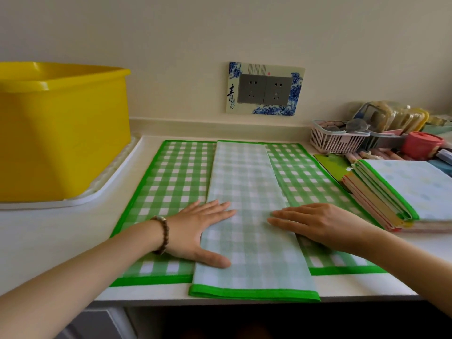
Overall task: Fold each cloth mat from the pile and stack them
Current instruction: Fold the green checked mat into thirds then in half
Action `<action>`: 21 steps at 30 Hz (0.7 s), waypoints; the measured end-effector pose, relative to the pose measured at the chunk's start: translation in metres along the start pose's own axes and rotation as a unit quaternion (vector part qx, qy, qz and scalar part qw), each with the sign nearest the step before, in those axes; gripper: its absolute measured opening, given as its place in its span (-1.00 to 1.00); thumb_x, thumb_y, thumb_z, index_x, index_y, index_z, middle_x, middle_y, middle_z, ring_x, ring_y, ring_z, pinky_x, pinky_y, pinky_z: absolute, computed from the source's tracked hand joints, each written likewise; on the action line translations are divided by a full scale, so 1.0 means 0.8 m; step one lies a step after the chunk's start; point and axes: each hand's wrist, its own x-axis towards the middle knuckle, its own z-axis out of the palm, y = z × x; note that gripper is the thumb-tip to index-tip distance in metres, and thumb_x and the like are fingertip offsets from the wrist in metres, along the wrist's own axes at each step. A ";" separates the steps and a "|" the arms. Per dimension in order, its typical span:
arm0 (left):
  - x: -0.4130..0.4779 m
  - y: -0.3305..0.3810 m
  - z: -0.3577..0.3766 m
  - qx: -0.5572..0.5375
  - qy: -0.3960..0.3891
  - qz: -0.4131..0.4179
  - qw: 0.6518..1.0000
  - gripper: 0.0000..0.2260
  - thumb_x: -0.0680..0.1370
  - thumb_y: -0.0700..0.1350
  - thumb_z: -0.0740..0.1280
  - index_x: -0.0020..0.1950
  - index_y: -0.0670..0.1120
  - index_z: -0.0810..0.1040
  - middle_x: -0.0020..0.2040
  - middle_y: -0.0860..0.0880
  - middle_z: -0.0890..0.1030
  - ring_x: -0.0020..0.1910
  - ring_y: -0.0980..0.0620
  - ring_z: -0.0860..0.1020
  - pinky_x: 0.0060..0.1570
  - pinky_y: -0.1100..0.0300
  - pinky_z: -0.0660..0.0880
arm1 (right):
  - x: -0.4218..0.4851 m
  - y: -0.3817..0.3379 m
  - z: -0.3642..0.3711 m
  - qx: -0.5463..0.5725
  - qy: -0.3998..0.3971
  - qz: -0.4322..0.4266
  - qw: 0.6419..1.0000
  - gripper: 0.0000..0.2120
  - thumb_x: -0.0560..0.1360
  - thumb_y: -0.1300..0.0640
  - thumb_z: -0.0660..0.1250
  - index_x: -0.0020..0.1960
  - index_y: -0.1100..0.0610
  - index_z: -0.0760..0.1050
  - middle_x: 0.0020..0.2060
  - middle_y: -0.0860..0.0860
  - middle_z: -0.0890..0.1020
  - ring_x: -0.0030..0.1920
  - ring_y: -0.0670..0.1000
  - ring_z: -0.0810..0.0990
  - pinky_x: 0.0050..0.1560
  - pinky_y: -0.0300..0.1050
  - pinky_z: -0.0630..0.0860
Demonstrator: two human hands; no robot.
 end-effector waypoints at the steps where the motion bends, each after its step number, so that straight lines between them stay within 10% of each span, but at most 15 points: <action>1: 0.000 -0.001 0.000 0.000 -0.002 0.001 1.000 -0.06 0.26 0.50 0.18 0.49 0.26 -0.22 0.46 0.31 -0.28 0.43 0.29 -0.33 0.44 0.12 -0.33 | -0.002 0.002 -0.005 -0.009 -0.004 -0.006 1.000 -0.55 0.54 0.12 0.13 0.43 0.12 0.30 0.27 0.03 0.55 0.16 0.02 0.60 0.05 -0.10 0.60; 12: 0.001 -0.008 0.005 -0.012 0.016 0.015 1.000 0.00 0.16 0.59 0.07 0.49 0.26 -0.20 0.47 0.31 -0.25 0.45 0.28 -0.30 0.46 0.08 -0.29 | 0.012 0.000 0.010 0.032 0.020 0.002 0.999 -0.56 0.51 0.19 0.19 0.39 0.09 0.39 0.28 0.00 0.53 0.20 -0.01 0.58 0.04 -0.10 0.60; 16: -0.009 -0.017 0.006 -0.015 0.028 0.019 0.999 0.01 0.14 0.61 0.05 0.49 0.27 -0.17 0.47 0.32 -0.25 0.44 0.30 -0.31 0.44 0.14 -0.30 | 0.009 -0.008 0.009 0.099 0.028 0.092 0.990 -0.47 0.39 0.22 0.39 0.34 -0.04 0.46 0.25 -0.11 0.55 0.19 -0.12 0.57 0.13 -0.30 0.47; 21: -0.022 -0.028 0.006 -0.197 0.082 0.000 0.977 -0.11 0.19 0.64 -0.15 0.44 0.29 0.16 0.47 0.29 0.13 0.46 0.29 0.04 0.48 0.11 -0.04 | 0.017 -0.020 0.001 0.246 0.081 0.247 0.934 -0.67 0.48 0.05 0.17 0.16 -0.05 0.58 0.09 -0.18 0.63 0.12 -0.26 0.52 0.09 -0.63 0.28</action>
